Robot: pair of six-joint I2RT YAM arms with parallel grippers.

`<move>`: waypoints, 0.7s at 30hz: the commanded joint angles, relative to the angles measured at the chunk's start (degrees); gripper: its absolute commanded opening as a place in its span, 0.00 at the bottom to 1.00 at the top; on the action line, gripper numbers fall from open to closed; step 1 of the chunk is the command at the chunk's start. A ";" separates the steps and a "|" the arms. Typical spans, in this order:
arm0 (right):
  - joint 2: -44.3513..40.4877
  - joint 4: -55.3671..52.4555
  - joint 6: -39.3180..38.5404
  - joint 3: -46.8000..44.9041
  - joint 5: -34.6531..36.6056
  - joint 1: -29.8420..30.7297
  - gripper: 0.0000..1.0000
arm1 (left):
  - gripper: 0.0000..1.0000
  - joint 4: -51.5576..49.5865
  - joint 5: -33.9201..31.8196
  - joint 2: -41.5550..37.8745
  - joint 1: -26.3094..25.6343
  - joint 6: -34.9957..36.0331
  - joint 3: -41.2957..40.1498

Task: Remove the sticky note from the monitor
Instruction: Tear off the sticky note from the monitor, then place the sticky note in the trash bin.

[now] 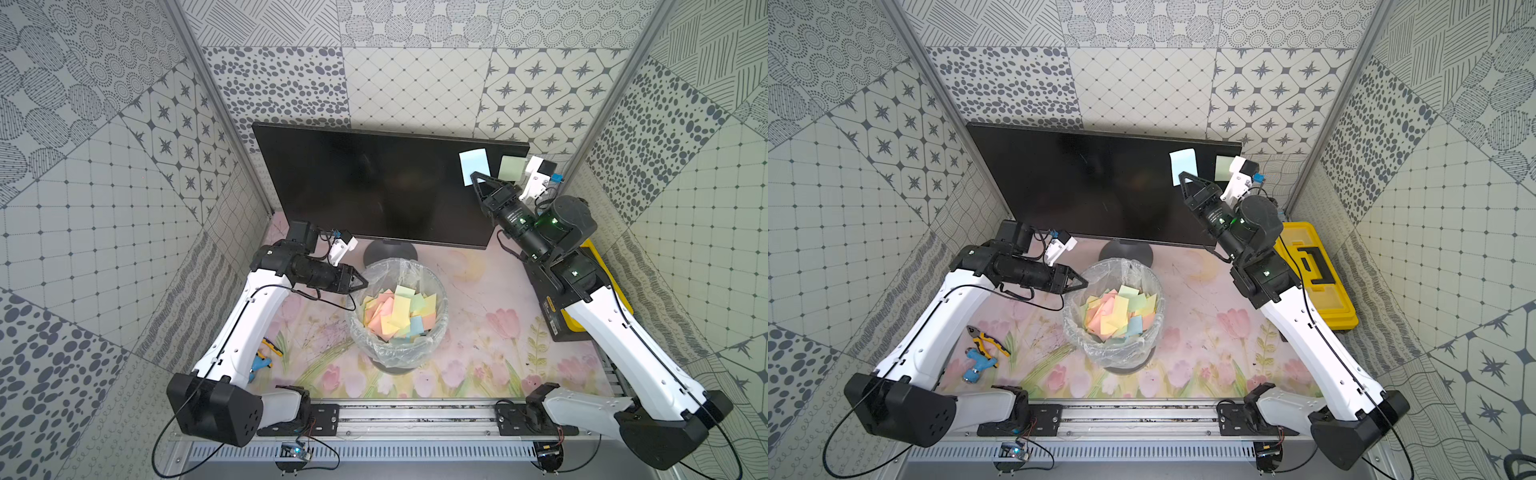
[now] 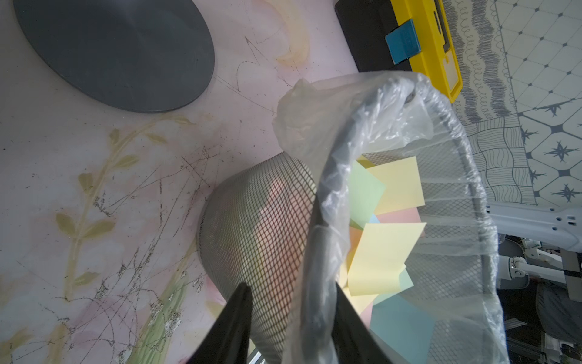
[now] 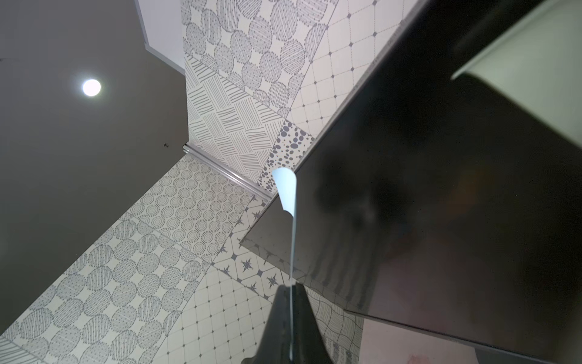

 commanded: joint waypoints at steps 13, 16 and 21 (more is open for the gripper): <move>-0.50 -16.07 -21.13 -8.36 -1.00 25.33 0.00 | 0.42 -1.25 0.38 0.03 0.08 0.84 0.68; -1.16 -17.37 -21.90 -10.87 -0.30 27.15 0.00 | 0.42 -1.25 0.38 -0.01 0.10 0.84 0.78; 0.32 -22.74 -23.83 -10.99 1.90 28.93 0.00 | 0.42 -1.25 0.30 -0.02 0.07 0.89 0.71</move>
